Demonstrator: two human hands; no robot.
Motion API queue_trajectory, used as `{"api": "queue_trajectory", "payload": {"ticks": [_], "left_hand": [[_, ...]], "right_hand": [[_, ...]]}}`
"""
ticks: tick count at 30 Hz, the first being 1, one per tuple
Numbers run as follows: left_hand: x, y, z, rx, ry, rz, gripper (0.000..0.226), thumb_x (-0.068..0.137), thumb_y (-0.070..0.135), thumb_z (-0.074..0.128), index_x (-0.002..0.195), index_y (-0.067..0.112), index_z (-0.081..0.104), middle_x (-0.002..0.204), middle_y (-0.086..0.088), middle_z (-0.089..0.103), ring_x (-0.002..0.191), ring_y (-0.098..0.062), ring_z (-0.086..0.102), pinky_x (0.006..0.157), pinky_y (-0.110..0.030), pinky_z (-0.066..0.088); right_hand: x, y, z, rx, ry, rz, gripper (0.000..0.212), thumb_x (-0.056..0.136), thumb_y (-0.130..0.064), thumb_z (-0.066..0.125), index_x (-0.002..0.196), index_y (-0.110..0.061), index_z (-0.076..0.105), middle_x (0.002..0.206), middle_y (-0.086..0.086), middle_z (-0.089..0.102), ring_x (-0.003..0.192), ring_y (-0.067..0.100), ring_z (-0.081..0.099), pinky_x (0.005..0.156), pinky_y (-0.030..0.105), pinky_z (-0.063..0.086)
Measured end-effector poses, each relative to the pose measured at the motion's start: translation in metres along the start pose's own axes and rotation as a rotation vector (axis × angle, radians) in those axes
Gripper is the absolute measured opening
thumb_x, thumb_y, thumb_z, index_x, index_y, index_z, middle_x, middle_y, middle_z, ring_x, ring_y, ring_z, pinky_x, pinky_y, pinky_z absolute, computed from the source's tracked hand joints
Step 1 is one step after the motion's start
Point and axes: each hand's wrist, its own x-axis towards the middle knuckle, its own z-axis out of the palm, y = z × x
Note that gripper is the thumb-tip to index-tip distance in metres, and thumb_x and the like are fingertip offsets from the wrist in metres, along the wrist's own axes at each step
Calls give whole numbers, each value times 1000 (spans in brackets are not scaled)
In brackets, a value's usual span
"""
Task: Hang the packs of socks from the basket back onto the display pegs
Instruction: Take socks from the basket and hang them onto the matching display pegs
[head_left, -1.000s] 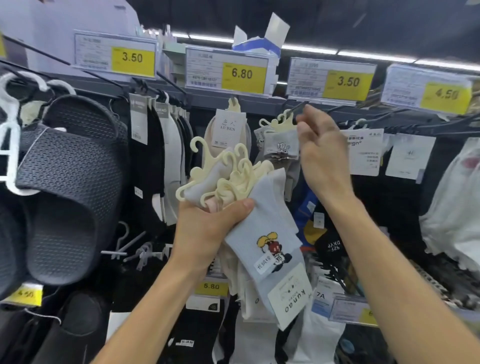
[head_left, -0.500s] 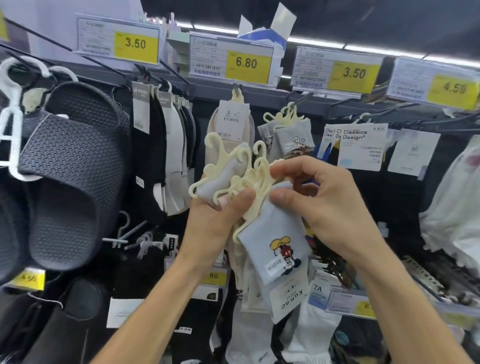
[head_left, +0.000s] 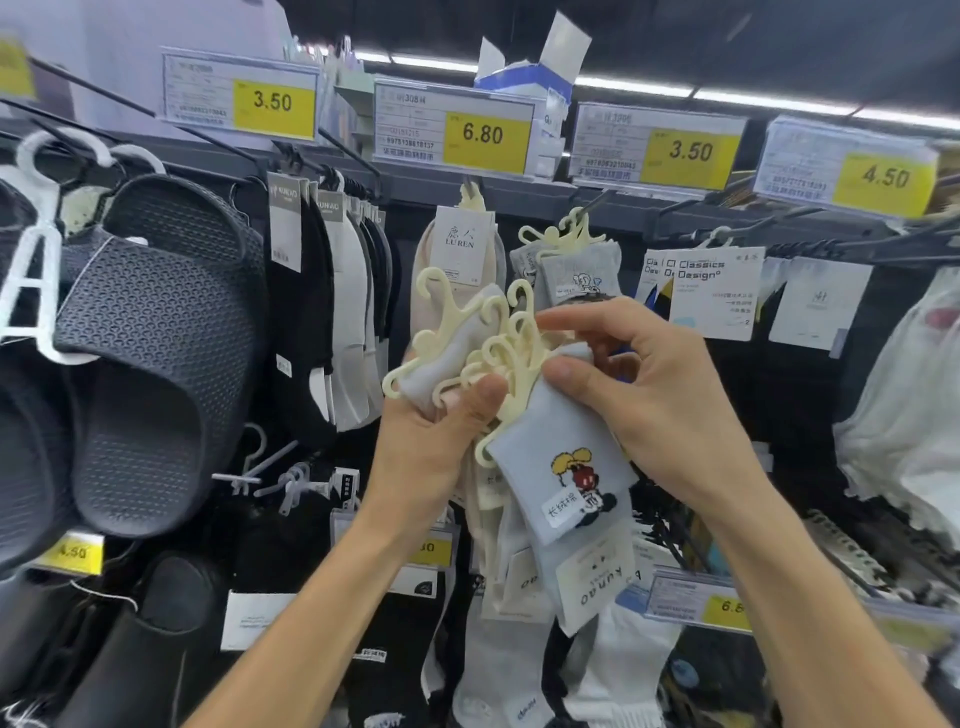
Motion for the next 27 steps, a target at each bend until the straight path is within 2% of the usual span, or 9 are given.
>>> {"api": "queue_trajectory", "payload": {"ticks": [2,4,6,8,10,14,17,24,27], "left_hand": [[-1,1,1,14,8,16,43,88,36,66,130,30,64,108,-1,76,94,-13,71,75,-23,57],[-2,1,4,18,31,20,41,88,33,67,129,30,65,108,-3,76,95,-14,72,75,-23,58],[-1,0,6,29,71,32,40,89,30,70,128,28,67,108,-4,76,96,-15,72,77,-24,58],[1,-1,7,61,126,48,42,89,26,71,131,21,66,106,-1,76,95,-13,71,77,-23,57],[3,-3,8,80,166,48,46,86,25,71,131,18,64,101,4,76,91,-8,70,75,-21,56],[3,-6,9,75,199,55,43,82,25,75,124,31,70,106,3,77,97,-10,72,79,-22,57],[3,-6,11,75,171,49,45,85,29,77,129,26,67,109,-1,77,98,-12,72,79,-23,57],[4,-4,10,97,103,67,53,84,39,72,133,21,64,108,-6,76,96,-16,71,80,-26,58],[5,-4,9,98,69,75,43,87,36,70,129,26,67,103,-5,75,91,-13,71,76,-25,58]], "right_hand": [[0,0,-1,-9,-13,5,30,82,-23,77,105,-41,69,95,-2,64,80,12,56,71,18,47],[-1,0,0,-7,3,9,31,78,-30,80,104,-40,68,94,-13,63,80,6,57,69,13,47],[-3,0,3,-28,30,1,33,76,-36,81,105,-37,65,97,-21,61,90,0,59,72,11,46],[-4,-1,7,-55,37,-23,36,77,-42,82,107,-33,64,103,-21,62,101,-2,59,77,10,46],[-5,0,10,-58,25,-27,40,76,-46,81,110,-31,63,104,-20,63,104,-4,58,78,8,44],[-2,2,12,4,-37,42,38,77,-33,82,110,-34,62,92,-14,64,88,-2,61,70,10,47],[2,4,11,90,-44,100,36,74,-35,84,105,-33,64,89,-8,66,76,-2,61,67,18,53],[7,9,5,117,-18,110,11,81,-26,79,89,-28,73,80,-11,68,73,-3,61,70,15,51],[9,7,0,138,-75,121,8,80,-24,80,83,-29,75,82,-8,71,70,-4,61,66,13,51]]}}
